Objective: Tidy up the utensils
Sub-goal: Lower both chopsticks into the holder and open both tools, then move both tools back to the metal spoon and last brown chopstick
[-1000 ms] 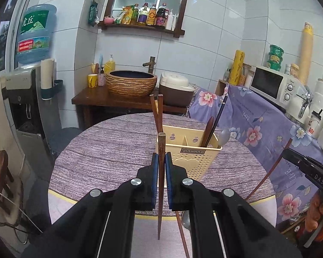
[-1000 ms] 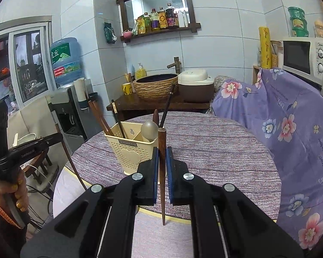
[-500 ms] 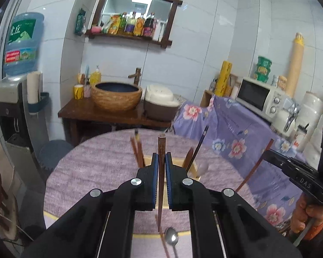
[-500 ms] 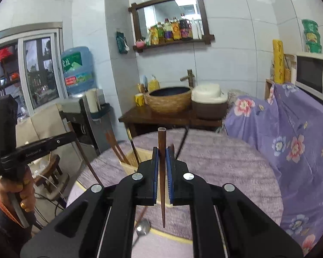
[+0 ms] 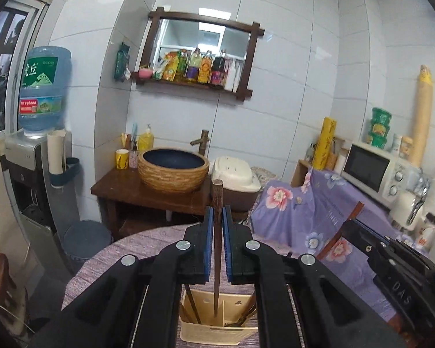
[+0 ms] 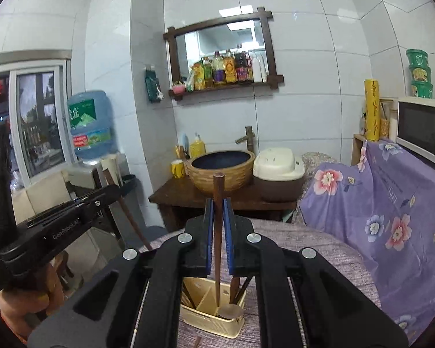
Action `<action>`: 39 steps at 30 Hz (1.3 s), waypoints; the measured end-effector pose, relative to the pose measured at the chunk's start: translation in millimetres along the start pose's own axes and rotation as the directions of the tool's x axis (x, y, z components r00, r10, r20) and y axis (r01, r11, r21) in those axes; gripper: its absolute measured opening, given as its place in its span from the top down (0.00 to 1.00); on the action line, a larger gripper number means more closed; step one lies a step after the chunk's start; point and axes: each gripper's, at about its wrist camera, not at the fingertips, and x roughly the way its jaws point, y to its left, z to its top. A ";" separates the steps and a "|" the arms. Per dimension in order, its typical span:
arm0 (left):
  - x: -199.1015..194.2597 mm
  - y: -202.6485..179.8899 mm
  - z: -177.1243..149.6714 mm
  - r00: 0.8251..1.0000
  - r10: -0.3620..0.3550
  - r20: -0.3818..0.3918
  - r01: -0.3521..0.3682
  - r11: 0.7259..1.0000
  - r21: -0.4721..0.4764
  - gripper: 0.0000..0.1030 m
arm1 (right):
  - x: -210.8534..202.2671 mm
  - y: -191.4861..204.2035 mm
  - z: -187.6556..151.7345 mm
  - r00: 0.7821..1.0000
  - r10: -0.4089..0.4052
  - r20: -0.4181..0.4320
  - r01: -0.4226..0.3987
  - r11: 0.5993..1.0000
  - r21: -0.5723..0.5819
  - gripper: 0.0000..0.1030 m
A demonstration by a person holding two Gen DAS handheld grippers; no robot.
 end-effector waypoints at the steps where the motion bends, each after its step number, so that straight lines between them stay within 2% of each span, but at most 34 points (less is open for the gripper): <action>1: 7.5 0.3 -9.8 1.000 0.012 -0.017 -0.012 1.000 0.004 0.92 | 5.8 -0.3 -8.3 1.000 -0.004 -0.013 0.004 1.000 -0.003 0.92; 5: 26.4 8.7 -41.7 0.996 0.024 -0.083 -0.023 1.000 0.014 0.92 | 23.8 -1.8 -45.5 0.998 -0.006 -0.061 0.005 1.000 -0.018 0.92; 11: 37.3 15.0 -69.8 0.991 0.040 -0.130 -0.035 0.999 0.041 0.92 | 36.9 -1.8 -73.6 0.995 -0.001 -0.103 -0.001 1.000 -0.018 0.92; 19: 48.5 13.6 -89.8 0.984 0.053 -0.170 -0.037 0.995 0.094 0.92 | 44.1 -7.6 -88.1 0.993 -0.017 -0.120 0.017 1.000 -0.002 0.92; 22: 49.1 14.6 -92.1 0.985 0.064 -0.161 -0.046 0.993 0.109 0.92 | 45.2 -8.9 -90.3 0.992 -0.019 -0.127 0.019 1.000 0.002 0.93; 30: 35.5 21.1 -90.9 0.988 0.026 -0.154 -0.014 0.996 0.083 0.91 | 32.2 -8.9 -93.9 0.996 -0.013 -0.086 0.013 1.000 0.002 0.91; 31: 31.6 21.7 -91.6 0.989 0.022 -0.149 -0.009 0.997 0.083 0.87 | 29.3 -9.4 -94.6 0.997 -0.016 -0.081 0.016 1.000 0.003 0.88; 32: 24.5 22.4 -92.4 0.990 0.015 -0.140 -0.003 0.997 0.082 0.83 | 25.0 -10.1 -96.2 0.997 -0.015 -0.074 0.016 1.000 0.008 0.78; 33: 15.1 23.4 -94.1 0.992 0.005 -0.125 0.005 0.997 0.081 0.72 | 19.2 -11.3 -98.2 0.998 -0.012 -0.065 0.013 1.000 0.019 0.63; 34: 8.9 23.2 -95.9 0.994 -0.002 -0.113 0.011 0.997 0.079 0.60 | 13.5 -12.4 -100.5 0.999 -0.009 -0.054 0.010 0.999 0.030 0.56; 35: -0.9 24.5 -99.6 0.995 -0.013 -0.096 0.020 0.997 0.074 0.55 | 6.5 -13.4 -103.5 0.999 -0.010 -0.039 0.012 0.999 0.040 0.52; 36: -9.7 26.8 -104.3 0.997 -0.019 -0.080 0.025 0.997 0.067 0.49 | -1.4 -14.2 -108.1 0.999 -0.024 -0.029 0.025 0.999 0.042 0.51; 39: -24.8 33.3 -125.3 0.997 -0.023 -0.076 0.027 0.998 0.056 0.44 | -16.6 -15.1 -123.8 0.997 -0.070 -0.039 0.072 0.997 0.035 0.48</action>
